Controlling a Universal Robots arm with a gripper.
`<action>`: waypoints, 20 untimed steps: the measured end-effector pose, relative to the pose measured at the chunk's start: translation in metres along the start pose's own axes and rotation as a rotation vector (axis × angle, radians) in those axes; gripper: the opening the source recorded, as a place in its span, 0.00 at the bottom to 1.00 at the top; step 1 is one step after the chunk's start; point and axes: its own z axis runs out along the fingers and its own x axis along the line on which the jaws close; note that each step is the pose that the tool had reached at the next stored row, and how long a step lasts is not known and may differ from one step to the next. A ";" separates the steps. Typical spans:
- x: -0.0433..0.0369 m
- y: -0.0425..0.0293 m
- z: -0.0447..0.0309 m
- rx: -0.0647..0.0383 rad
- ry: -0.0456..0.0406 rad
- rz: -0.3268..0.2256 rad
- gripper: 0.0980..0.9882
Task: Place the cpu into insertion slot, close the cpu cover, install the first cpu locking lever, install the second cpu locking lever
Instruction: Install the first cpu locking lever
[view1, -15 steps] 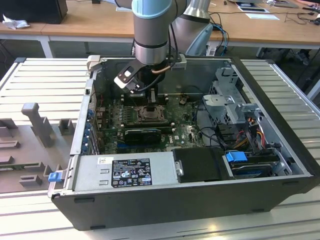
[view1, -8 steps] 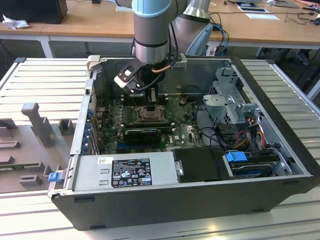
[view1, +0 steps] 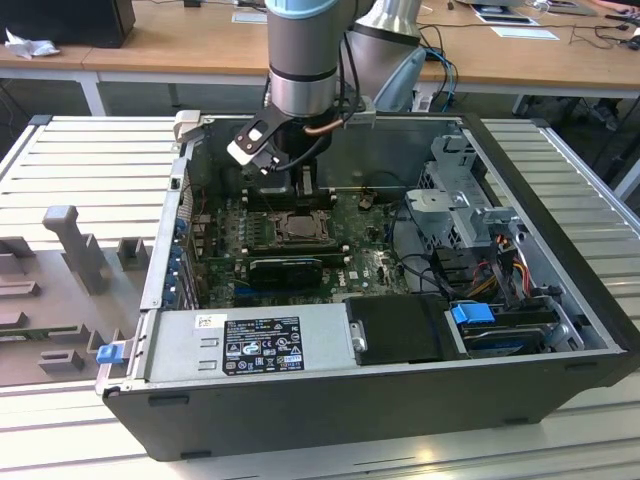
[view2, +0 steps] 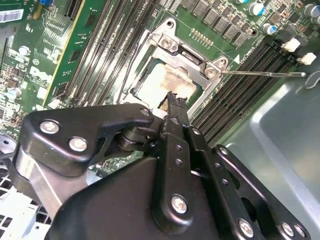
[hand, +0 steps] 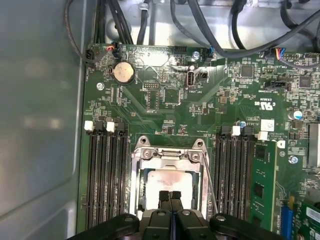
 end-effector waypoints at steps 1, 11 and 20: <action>0.0000 0.0000 -0.0014 0.000 0.0000 0.000 0.01; 0.0008 0.0013 -0.0348 0.000 -0.0005 0.000 0.01; 0.0013 0.0021 -0.0550 0.001 -0.0008 -0.036 0.01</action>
